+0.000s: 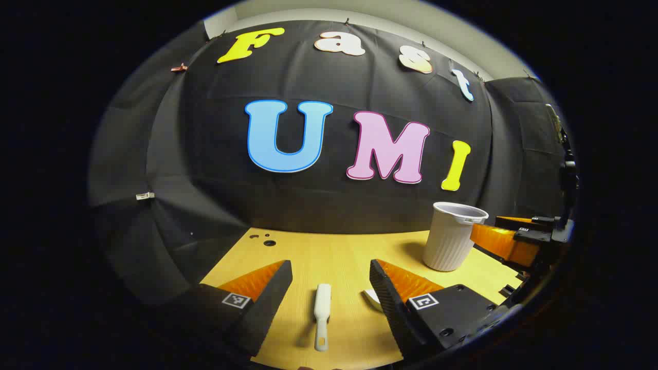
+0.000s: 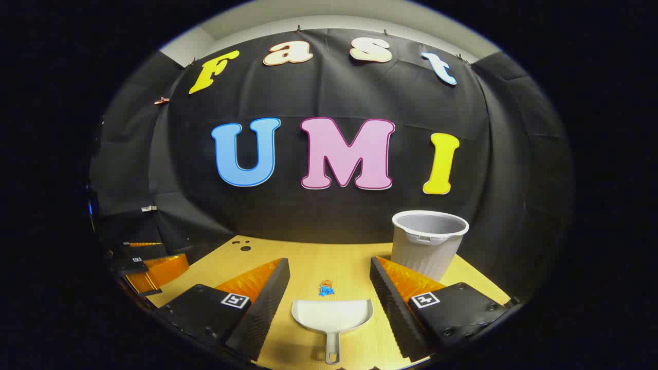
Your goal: Pick up the small broom and dustpan from the desktop, sweep the trash into the dustpan with the broom, and then empty the trash into the garbage bin.
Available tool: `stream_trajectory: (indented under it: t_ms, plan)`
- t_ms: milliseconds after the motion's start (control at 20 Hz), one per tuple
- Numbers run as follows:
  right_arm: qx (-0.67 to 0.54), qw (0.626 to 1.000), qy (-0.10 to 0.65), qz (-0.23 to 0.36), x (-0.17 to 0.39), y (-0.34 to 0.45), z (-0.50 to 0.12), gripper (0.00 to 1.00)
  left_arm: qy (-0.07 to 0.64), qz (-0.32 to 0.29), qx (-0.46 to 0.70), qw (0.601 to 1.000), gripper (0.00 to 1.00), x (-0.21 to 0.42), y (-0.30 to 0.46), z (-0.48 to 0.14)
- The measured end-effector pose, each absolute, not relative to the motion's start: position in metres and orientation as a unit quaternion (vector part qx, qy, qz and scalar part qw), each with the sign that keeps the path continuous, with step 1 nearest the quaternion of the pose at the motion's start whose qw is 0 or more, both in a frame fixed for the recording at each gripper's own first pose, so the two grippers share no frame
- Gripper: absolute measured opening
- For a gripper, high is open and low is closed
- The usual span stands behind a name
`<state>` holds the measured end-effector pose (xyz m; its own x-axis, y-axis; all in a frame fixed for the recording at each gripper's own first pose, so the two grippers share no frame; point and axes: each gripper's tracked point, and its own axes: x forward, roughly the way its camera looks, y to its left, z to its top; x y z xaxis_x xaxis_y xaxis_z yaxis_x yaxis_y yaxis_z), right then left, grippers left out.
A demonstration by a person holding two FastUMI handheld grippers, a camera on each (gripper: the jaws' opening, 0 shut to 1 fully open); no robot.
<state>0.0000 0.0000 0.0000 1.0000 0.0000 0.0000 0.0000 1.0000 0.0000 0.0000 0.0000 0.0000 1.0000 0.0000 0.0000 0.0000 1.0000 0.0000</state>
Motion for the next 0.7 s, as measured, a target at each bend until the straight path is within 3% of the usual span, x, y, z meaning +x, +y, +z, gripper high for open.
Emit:
stream_trajectory:
  t_ms: [700]
  plan:
    - [0.009, 0.999, 0.033, -0.006, -0.011, 0.006, -0.02, 0.98, 0.066, -0.005, -0.021, 0.998, 0.96, -0.018, 0.011, -0.042]
